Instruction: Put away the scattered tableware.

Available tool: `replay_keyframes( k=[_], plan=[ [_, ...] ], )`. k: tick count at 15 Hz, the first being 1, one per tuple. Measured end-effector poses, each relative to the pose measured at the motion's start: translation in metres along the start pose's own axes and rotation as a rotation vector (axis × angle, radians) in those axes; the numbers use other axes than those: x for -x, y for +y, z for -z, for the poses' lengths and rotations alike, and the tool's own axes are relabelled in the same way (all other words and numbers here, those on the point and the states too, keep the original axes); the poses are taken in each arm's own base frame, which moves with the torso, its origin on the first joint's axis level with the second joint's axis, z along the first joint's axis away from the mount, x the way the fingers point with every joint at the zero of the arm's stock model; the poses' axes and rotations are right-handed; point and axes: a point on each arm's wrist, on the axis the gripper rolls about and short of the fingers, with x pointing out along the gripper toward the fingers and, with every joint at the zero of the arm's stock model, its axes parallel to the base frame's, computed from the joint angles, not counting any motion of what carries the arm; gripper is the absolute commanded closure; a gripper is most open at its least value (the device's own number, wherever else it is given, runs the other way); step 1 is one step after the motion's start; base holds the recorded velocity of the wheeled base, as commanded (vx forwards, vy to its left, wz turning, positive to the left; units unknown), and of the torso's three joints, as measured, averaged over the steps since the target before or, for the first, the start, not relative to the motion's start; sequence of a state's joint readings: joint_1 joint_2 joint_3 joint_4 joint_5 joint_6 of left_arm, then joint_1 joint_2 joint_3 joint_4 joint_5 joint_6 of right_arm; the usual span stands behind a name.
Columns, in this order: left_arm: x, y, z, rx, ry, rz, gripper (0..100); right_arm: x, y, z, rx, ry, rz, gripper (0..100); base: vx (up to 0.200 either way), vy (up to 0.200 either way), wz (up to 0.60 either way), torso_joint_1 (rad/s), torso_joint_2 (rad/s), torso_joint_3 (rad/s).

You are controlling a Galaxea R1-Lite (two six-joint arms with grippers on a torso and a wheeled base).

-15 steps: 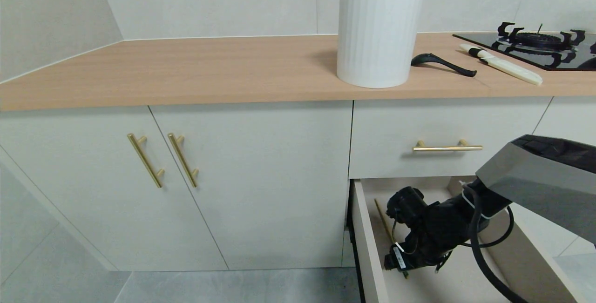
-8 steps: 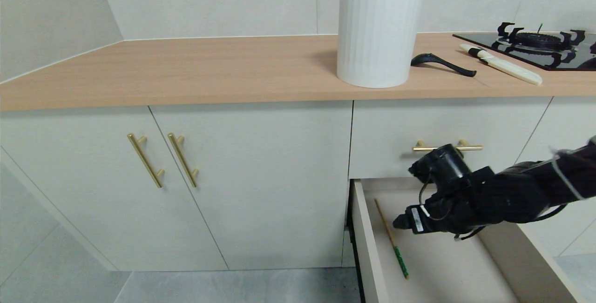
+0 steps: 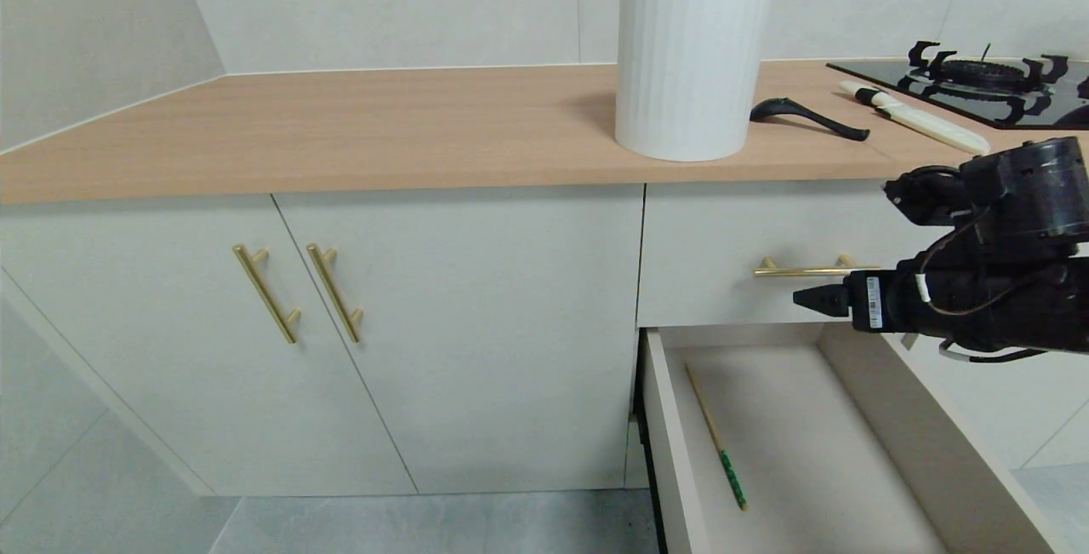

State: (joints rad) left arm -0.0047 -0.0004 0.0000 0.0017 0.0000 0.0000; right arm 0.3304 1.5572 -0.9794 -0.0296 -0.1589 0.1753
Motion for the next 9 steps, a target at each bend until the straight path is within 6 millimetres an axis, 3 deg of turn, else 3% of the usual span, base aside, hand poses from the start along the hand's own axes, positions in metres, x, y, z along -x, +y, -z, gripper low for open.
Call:
replay_keyframes(
  k=[4,9],
  plan=[
    [0.0,0.0,0.0,0.0,0.0,0.0,0,0.011,-0.009,-0.008,-0.016,-0.07,0.016,0,0.0,0.0,0.0,0.0,0.0,0.0],
    [0.0,0.0,0.0,0.0,0.0,0.0,0,0.015,-0.014,-0.01,-0.012,-0.088,0.03,0,0.0,0.0,0.0,0.076,-0.26,-0.24]
  ],
)
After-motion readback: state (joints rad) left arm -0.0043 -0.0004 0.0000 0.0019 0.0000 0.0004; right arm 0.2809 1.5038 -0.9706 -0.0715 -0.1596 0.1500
